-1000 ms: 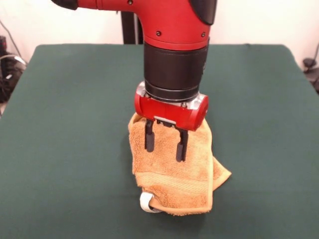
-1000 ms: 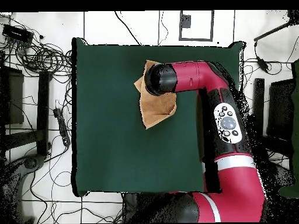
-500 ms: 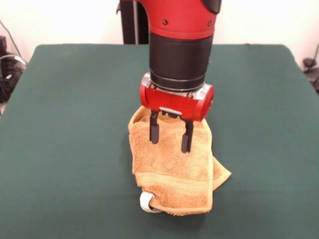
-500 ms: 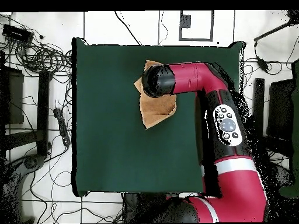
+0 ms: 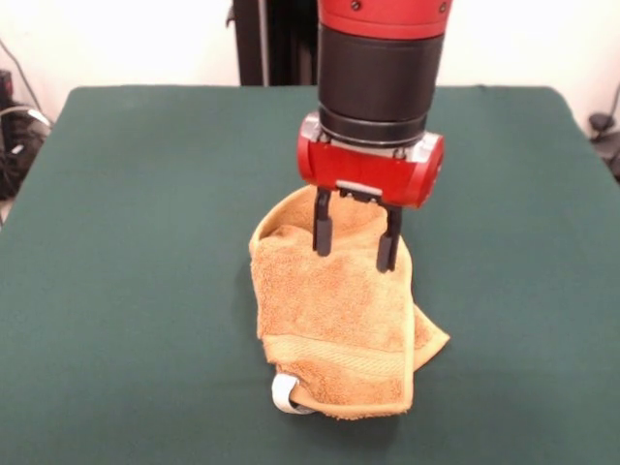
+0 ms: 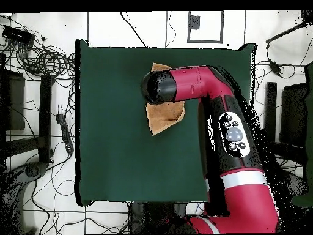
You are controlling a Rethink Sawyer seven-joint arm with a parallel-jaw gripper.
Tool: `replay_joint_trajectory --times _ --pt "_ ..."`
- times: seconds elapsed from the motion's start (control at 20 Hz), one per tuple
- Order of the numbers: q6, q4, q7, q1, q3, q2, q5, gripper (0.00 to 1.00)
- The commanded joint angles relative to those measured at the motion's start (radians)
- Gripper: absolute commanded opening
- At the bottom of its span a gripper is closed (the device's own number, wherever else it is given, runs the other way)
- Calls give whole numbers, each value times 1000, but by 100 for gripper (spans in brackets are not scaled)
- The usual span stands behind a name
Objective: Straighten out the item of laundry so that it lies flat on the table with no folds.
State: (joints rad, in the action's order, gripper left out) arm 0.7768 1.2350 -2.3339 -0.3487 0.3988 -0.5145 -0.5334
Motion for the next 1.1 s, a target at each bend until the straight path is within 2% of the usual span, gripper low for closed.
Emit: replay_joint_trajectory --times 0.05,0.7,1.1 --pt "-54 168 9 51 3 7 2 100" --pt "-156 188 -5 63 -22 38 -28 100" --pt "-171 247 -3 64 -34 8 -14 100"
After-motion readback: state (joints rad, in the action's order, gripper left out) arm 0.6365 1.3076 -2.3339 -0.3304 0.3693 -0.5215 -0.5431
